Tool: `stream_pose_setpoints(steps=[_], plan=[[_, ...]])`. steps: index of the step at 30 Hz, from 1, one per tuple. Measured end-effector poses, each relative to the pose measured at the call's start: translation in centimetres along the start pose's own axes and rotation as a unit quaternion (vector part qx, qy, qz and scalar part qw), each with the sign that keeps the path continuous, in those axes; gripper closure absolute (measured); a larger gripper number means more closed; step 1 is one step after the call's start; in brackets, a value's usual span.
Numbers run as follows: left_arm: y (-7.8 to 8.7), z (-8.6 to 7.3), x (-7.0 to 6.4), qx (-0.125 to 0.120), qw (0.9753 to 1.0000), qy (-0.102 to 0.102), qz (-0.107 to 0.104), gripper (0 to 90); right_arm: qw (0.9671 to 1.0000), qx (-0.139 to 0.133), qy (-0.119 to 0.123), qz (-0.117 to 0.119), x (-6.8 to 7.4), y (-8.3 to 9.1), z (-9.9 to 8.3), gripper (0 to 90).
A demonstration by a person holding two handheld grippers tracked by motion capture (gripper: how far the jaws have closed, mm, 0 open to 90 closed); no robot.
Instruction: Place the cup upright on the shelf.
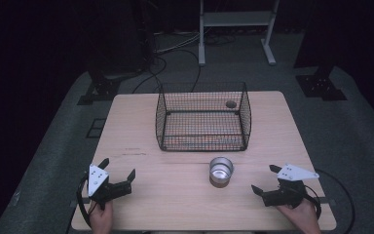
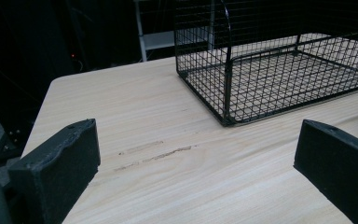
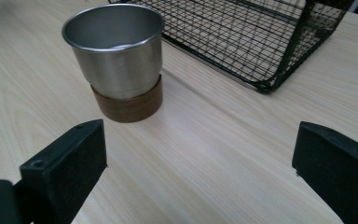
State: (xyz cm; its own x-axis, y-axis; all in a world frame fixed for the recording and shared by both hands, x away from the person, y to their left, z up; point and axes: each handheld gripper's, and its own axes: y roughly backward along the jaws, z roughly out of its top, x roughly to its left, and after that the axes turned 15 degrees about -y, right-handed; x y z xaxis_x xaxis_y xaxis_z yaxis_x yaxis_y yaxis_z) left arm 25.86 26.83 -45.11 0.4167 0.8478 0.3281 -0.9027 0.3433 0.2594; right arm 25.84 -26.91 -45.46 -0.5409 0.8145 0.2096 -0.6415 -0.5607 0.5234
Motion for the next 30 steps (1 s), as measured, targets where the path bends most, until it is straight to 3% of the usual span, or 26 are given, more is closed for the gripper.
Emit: stream_pose_setpoints(steps=[5, 11, 18, 24, 30], plan=[[0.0, -0.1, 0.1, 0.001, 1.0, 0.001, -0.001, 0.0, 1.0, -0.002, 0.002, -0.001, 1.0, -0.4, 0.1, 2.5], [0.1, -0.1, 0.2, 0.0, 1.0, 0.003, 0.0, 0.0, 0.9998, 0.002, 0.014, 0.015, 2.4, -1.2, 0.3, 2.4], [0.2, -0.1, 0.3, -0.002, 1.0, 0.004, 0.0, 0.0, 0.9983, 0.028, 0.034, 0.038, 3.9, -2.8, 0.7, 2.4], [0.2, -0.2, 0.4, -0.001, 1.0, 0.006, 0.001, 0.0, 0.9966, 0.047, 0.035, 0.058, 4.1, -4.1, 1.1, 2.4], [0.2, -0.1, 0.2, -0.003, 1.0, 0.005, 0.001, 0.0, 0.9972, 0.044, 0.028, 0.054, 4.1, -5.1, 1.7, 2.4]])
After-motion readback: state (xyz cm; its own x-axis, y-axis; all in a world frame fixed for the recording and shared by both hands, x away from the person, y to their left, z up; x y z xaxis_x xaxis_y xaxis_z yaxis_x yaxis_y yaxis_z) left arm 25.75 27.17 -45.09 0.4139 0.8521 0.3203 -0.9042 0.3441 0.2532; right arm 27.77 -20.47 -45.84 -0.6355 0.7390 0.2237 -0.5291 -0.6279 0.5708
